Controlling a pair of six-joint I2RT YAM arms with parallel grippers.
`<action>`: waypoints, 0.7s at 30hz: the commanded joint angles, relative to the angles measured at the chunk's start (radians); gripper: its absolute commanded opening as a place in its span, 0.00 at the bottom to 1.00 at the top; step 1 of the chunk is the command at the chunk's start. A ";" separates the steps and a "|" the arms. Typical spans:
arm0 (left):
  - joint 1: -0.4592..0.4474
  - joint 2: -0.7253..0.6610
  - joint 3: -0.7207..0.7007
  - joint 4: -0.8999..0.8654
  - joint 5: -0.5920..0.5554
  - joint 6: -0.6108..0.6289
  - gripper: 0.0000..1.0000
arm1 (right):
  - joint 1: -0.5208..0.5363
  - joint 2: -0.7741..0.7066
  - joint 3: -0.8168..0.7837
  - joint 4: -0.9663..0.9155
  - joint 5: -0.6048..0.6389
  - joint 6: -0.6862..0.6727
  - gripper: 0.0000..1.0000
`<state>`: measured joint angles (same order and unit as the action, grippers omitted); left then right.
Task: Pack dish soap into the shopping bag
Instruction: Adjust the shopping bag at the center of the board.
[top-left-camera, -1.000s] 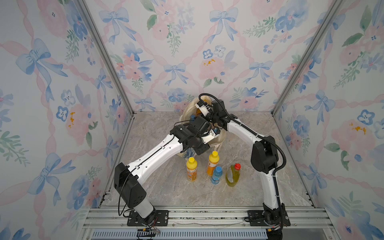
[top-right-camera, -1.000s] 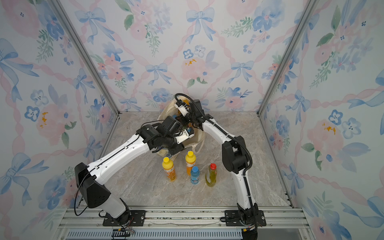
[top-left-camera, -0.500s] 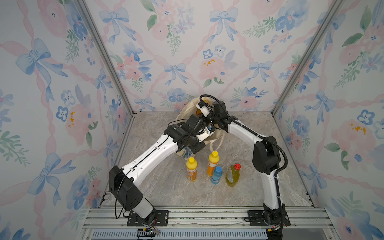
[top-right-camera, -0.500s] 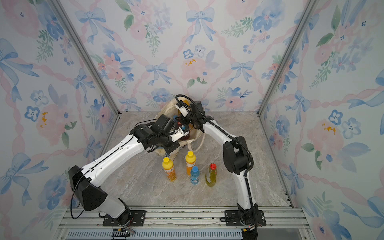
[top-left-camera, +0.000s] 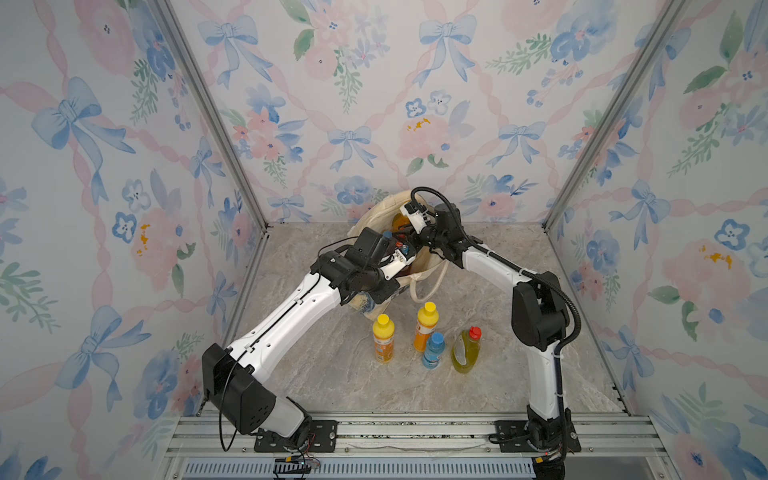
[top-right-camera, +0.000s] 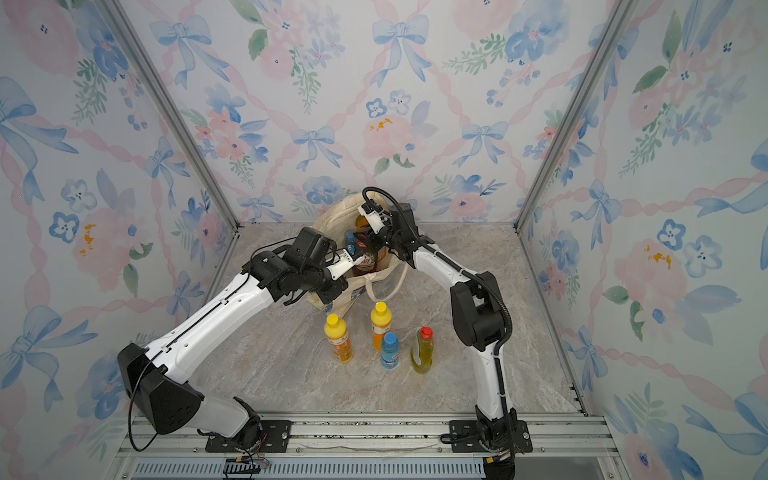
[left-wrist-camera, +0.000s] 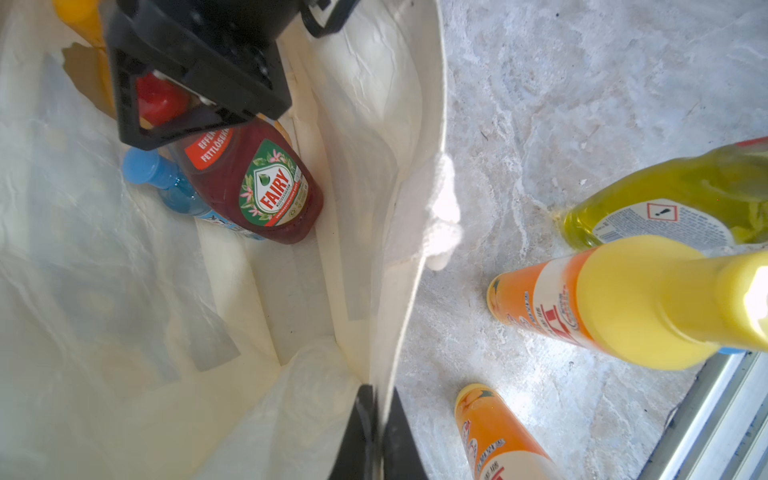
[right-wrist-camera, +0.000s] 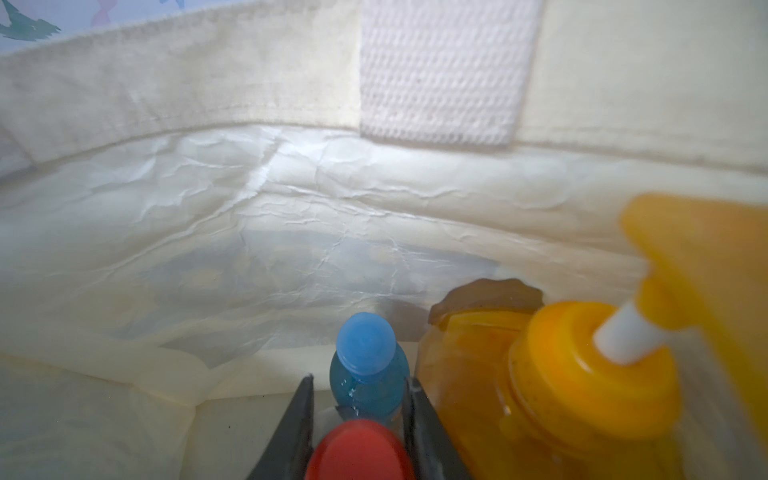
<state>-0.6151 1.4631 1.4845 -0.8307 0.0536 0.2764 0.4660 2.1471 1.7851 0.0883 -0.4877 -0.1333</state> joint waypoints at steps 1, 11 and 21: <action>0.020 -0.061 -0.022 0.065 0.041 -0.018 0.00 | -0.003 -0.034 0.023 0.112 -0.029 0.007 0.00; 0.035 -0.081 -0.039 0.116 0.105 -0.039 0.00 | 0.015 -0.009 0.060 -0.019 0.030 -0.105 0.00; 0.077 -0.150 -0.087 0.184 0.156 -0.076 0.00 | 0.019 0.008 0.052 -0.066 0.070 -0.143 0.00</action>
<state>-0.5415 1.3628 1.3922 -0.7101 0.1589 0.2264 0.4873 2.1471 1.8069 0.0040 -0.4534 -0.2405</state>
